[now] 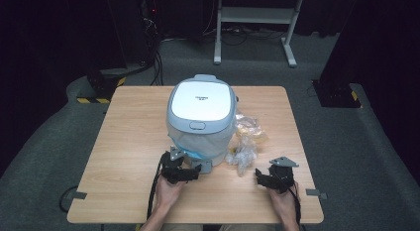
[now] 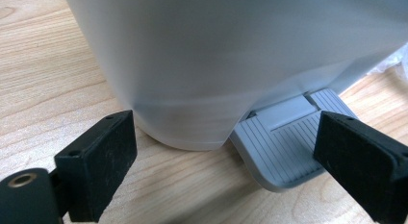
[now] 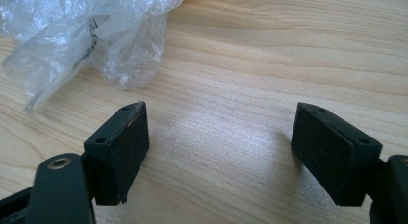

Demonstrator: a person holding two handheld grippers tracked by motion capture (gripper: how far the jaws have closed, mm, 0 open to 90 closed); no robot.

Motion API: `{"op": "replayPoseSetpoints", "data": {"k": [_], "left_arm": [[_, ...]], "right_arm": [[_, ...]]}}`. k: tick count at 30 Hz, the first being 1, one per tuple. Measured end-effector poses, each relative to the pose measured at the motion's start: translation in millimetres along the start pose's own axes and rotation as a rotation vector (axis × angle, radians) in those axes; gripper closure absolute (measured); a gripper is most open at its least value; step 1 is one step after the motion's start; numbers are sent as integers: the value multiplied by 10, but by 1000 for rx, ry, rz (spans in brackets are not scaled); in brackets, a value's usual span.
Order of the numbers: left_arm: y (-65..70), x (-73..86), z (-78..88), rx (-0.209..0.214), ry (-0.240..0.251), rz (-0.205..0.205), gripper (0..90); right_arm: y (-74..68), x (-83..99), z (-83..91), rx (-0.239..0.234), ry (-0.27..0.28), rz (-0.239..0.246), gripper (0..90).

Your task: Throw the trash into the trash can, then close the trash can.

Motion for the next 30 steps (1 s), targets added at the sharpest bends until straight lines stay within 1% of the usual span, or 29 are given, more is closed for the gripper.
{"op": "replayPoseSetpoints", "data": {"k": [6,9,11,13,15,18,22,30], "left_arm": [[8,-6,-22,-9,-1,-1,49],[12,-8,-31,-19,-3,-15,37],[1,-7,-40,-19,-3,-28,29],[-2,-4,-51,-13,-3,-21,21],[-6,-3,-58,-11,-5,-26,18],[-4,-7,-62,-20,-7,-43,13],[2,-3,-65,-17,-9,-45,11],[0,1,-70,-26,-4,-58,10]], "right_arm": [[0,0,0,0,0,0,208],[0,0,0,-1,0,0,208],[-1,0,0,-1,0,1,210],[-2,0,0,-1,0,1,211],[-2,-1,0,-1,1,2,211],[-2,0,0,-1,1,2,211],[-2,0,0,-1,1,2,212],[-3,-1,0,-2,1,2,212]]}}
Point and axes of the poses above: each handheld gripper's, and its own axes: z roughly backward along the jaws, x roughly out of its underside, y roughly to its right, the point moved 10 cm from there along -z, roughly forward along the jaws, and after that the axes turned 6 degrees about -z, right-handed, at the moved point
